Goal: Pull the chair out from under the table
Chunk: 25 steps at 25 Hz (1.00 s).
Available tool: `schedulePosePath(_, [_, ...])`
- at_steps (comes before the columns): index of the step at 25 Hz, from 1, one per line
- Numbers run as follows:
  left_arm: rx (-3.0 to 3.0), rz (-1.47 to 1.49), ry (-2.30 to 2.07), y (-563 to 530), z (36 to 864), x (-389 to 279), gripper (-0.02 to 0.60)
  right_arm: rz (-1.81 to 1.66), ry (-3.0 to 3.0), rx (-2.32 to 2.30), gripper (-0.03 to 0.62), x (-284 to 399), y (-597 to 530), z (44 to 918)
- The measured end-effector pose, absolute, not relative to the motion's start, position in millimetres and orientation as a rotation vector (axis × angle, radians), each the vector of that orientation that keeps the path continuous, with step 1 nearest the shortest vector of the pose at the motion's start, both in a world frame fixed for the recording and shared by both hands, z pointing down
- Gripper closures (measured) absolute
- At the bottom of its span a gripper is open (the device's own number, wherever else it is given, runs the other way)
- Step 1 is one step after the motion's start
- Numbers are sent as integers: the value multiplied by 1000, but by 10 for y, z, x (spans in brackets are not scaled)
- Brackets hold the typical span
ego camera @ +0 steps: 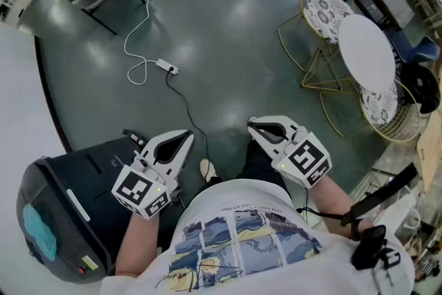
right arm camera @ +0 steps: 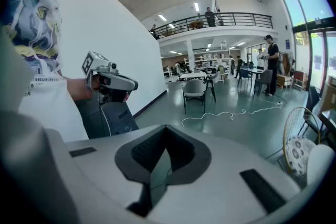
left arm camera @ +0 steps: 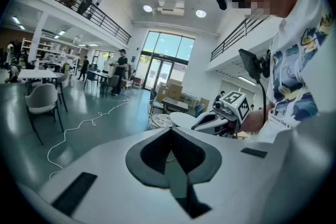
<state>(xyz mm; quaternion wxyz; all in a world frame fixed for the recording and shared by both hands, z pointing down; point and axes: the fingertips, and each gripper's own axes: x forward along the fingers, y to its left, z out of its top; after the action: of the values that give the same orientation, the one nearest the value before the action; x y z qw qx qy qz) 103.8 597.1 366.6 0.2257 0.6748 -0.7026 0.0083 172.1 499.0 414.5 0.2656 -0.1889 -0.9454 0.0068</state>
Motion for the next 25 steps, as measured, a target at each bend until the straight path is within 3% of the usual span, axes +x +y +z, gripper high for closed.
schedulePosePath(7, [1931, 16, -1806, 6244, 3730, 1431, 572, 58, -2574, -435, 585, 2062, 5401, 3999])
schedulePosePath(22, [2147, 147, -1621, 4330, 3726, 1930, 572, 111, -2712, -123, 582, 2613, 3686, 3972])
schedulePosePath(25, [2162, 170, -1579, 3924, 3823, 2010, 571, 152, -2699, -26, 519, 2752, 3321, 4096])
